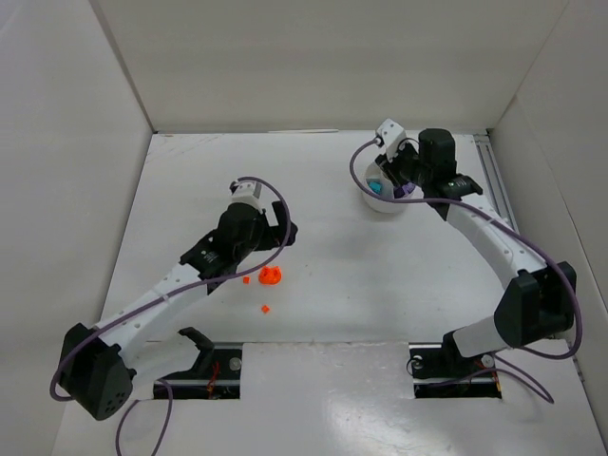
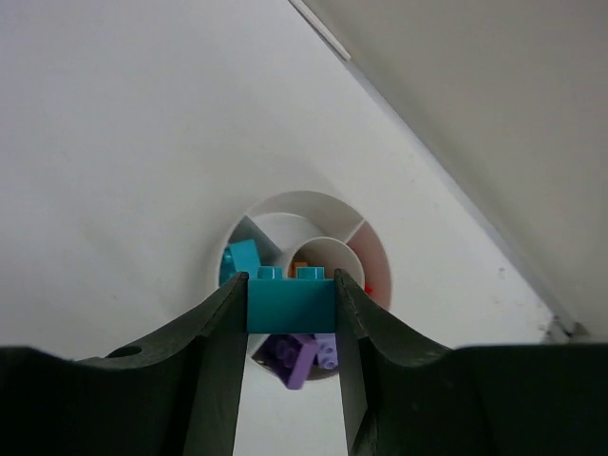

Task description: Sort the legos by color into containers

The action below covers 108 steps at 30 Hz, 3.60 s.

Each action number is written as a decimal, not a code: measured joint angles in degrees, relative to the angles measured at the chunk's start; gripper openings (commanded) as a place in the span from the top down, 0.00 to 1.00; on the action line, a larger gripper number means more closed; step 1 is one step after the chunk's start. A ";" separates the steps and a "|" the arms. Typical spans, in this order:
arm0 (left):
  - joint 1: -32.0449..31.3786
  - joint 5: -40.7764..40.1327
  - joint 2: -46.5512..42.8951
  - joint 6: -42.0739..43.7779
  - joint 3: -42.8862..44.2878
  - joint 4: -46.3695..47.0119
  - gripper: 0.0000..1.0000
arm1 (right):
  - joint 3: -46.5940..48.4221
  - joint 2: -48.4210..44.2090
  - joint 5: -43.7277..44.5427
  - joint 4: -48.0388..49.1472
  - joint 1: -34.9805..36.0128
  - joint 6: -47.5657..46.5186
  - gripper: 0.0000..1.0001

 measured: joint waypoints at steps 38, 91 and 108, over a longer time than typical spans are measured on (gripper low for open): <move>8.33 3.98 2.84 -8.44 -0.02 -11.45 0.00 | -6.21 6.82 6.12 1.07 1.92 -17.22 0.53; 13.66 -3.39 -9.94 -23.82 0.00 -33.40 0.00 | -9.88 17.81 -12.02 8.61 40.87 -21.11 0.03; 14.03 -4.72 -9.94 -23.78 0.00 -32.33 0.00 | -0.74 31.34 -13.29 12.57 40.87 -13.66 0.14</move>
